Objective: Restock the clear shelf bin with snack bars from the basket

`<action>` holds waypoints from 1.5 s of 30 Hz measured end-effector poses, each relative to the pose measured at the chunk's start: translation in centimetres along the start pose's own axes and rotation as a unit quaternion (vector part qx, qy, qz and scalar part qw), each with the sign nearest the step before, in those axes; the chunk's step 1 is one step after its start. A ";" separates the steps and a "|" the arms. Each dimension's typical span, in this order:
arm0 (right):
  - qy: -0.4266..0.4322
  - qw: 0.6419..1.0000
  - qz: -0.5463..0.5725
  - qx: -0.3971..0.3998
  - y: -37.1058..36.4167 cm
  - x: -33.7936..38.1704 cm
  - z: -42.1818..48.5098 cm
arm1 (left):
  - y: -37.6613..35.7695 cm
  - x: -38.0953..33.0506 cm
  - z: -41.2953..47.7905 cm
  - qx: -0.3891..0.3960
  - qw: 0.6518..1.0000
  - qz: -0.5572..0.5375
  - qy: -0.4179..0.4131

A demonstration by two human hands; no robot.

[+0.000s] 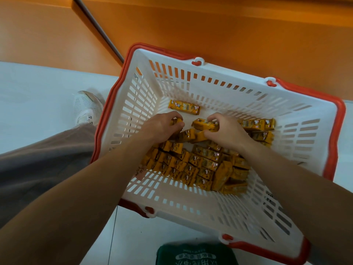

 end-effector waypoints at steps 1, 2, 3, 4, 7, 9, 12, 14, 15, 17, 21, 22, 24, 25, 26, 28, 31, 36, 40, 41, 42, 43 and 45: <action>-0.002 1.000 -0.010 0.004 -0.2 -0.3 0.0 | -0.1 0.0 0.3 0.016 1.000 -0.004 0.001; 0.001 1.000 -0.023 0.013 -0.4 -0.5 0.0 | -0.3 0.1 0.6 0.034 0.999 -0.007 0.004; 0.006 0.999 -0.034 0.024 -0.6 -0.7 0.0 | -0.4 0.0 0.9 0.054 0.998 -0.008 0.007; 0.011 0.999 -0.042 0.033 -0.8 -0.7 0.0 | -0.6 -0.1 1.1 0.071 0.997 -0.006 0.008; 0.018 0.998 -0.046 0.042 -0.7 -0.7 0.1 | -1.0 -0.1 1.6 0.100 0.995 -0.002 -0.003; 0.018 0.998 -0.033 0.050 -0.5 -0.7 0.2 | -1.1 0.2 1.8 0.084 0.996 0.000 -0.011; 0.016 0.998 0.000 0.053 -0.3 -0.6 0.1 | -1.1 0.5 1.9 0.053 0.998 -0.035 -0.014; 0.016 0.998 0.028 0.048 -0.1 -0.4 0.1 | -1.3 0.4 2.0 0.048 0.998 -0.044 -0.024; 0.016 0.998 0.039 0.046 0.1 -0.3 0.1 | -1.3 0.4 2.0 0.046 0.997 -0.053 -0.027; 0.014 0.997 0.067 0.042 0.5 -0.2 -0.1 | -0.7 0.2 1.9 0.037 0.995 -0.094 -0.023; 0.003 0.992 0.124 0.028 1.8 0.4 -0.6 | 2.0 -0.5 1.5 0.006 0.985 -0.173 0.000; 0.005 0.992 0.123 0.028 2.3 0.7 -0.8 | 2.6 -0.8 1.3 0.002 0.984 -0.180 0.003; 0.015 0.992 0.123 0.039 3.3 1.8 -1.4 | 3.6 -1.8 0.6 0.000 0.981 -0.192 0.005; 0.020 0.991 0.126 0.046 4.0 2.5 -1.8 | 4.0 -2.4 0.1 -0.004 0.981 -0.196 0.007; 0.024 0.990 0.130 0.051 4.7 3.2 -2.3 | 4.4 -3.1 -0.4 -0.006 0.979 -0.203 0.009; 0.025 0.987 0.151 0.052 6.6 4.8 -3.7 | 5.1 -4.6 -1.8 -0.005 0.974 -0.228 0.011; 0.022 0.985 0.163 0.049 10.3 7.1 -6.6 | 7.4 -7.7 -4.4 -0.009 0.970 -0.244 -0.004; -0.006 0.967 0.254 -0.007 17.7 9.3 -13.3 | 13.3 -13.9 -11.1 -0.029 0.961 -0.273 -0.031; 0.009 0.890 0.442 -0.107 21.9 11.5 -19.0 | 15.7 -18.0 -17.9 -0.059 0.926 -0.371 -0.037; 0.022 0.862 0.492 -0.123 22.3 12.1 -20.3 | 15.6 -18.9 -19.4 -0.062 0.912 -0.405 -0.032; 0.043 0.832 0.538 -0.129 22.3 12.9 -21.3 | 15.5 -19.6 -20.6 -0.064 0.894 -0.442 -0.035; 0.068 0.803 0.578 -0.128 22.1 13.7 -22.2 | 15.2 -20.3 -21.6 -0.070 0.875 -0.477 -0.049; 0.113 0.773 0.613 -0.120 21.2 15.2 -23.2 | 14.6 -21.3 -22.8 -0.088 0.829 -0.548 -0.067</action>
Point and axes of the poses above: each hand's wrist, its own z-axis towards the middle knuckle, its own y-axis out of the back of the hand, x = y × z, the point moved 5 cm from there along z, towards the middle knuckle, and after that the axes turned 7 degrees about -z, right-handed, at the moved point
